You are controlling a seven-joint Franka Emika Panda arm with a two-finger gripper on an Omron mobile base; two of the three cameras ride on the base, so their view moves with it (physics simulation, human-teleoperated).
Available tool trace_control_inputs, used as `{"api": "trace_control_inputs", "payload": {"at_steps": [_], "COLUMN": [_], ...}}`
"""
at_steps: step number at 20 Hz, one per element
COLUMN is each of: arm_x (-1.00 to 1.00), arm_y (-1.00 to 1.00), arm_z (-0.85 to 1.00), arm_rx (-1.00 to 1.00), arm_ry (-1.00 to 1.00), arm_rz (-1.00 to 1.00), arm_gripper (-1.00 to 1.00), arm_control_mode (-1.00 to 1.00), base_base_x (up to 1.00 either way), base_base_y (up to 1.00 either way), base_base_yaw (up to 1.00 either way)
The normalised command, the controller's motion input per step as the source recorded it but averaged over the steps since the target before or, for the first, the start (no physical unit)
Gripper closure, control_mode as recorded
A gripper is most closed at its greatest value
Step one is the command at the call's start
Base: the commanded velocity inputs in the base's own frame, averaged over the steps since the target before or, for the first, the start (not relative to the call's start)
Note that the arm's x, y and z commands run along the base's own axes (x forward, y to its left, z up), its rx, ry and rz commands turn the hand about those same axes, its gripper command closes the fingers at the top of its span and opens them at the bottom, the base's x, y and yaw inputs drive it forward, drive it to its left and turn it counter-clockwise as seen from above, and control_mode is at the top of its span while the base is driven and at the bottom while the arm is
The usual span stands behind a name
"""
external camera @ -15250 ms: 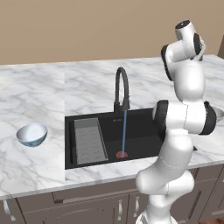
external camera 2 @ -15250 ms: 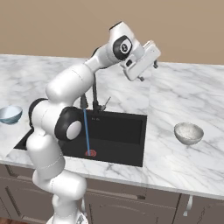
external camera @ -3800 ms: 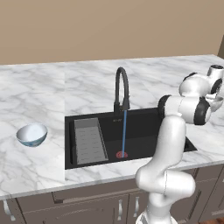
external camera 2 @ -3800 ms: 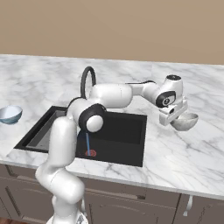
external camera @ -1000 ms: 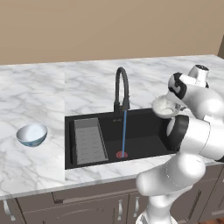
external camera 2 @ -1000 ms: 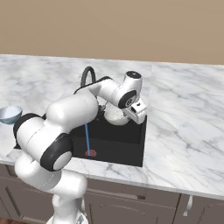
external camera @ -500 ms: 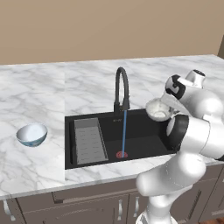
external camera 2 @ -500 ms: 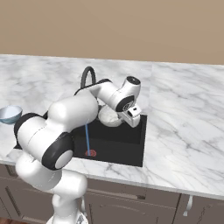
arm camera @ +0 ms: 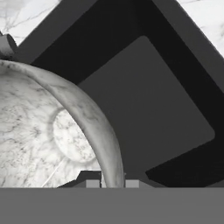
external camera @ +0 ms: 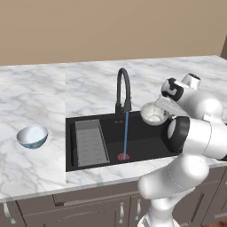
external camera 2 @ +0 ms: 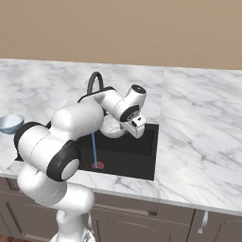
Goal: Rinse each bowl for a few seconds and place them down in the sink or on the counter.
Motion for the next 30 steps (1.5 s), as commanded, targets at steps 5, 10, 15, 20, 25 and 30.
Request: {"api": "trace_control_inputs", "payload": {"at_steps": [5,10,15,20,25,30], "arm_x": [0.0,0.03,0.11,0.21,0.22,0.17], "arm_y": [0.29,0.21,0.24,0.23,0.22,0.11], "arm_z": [-0.19,-0.18,-0.15,-0.15,-0.18,-0.28], "arm_rx": [0.01,0.02,0.02,0.03,0.01,0.01], "arm_ry": [0.01,0.01,0.0,0.0,0.0,0.0], "arm_rz": [0.07,0.06,0.02,0.0,0.0,0.0], "arm_gripper": [1.0,1.0,1.0,1.0,1.0,1.0], "arm_control_mode": [-1.0,-1.0,-1.0,-1.0,-1.0,-1.0], "base_base_x": [0.0,0.0,0.0,0.0,0.0,0.0], "base_base_y": [0.0,0.0,0.0,0.0,0.0,0.0], "base_base_yaw": [0.0,0.0,0.0,0.0,0.0,0.0]}}
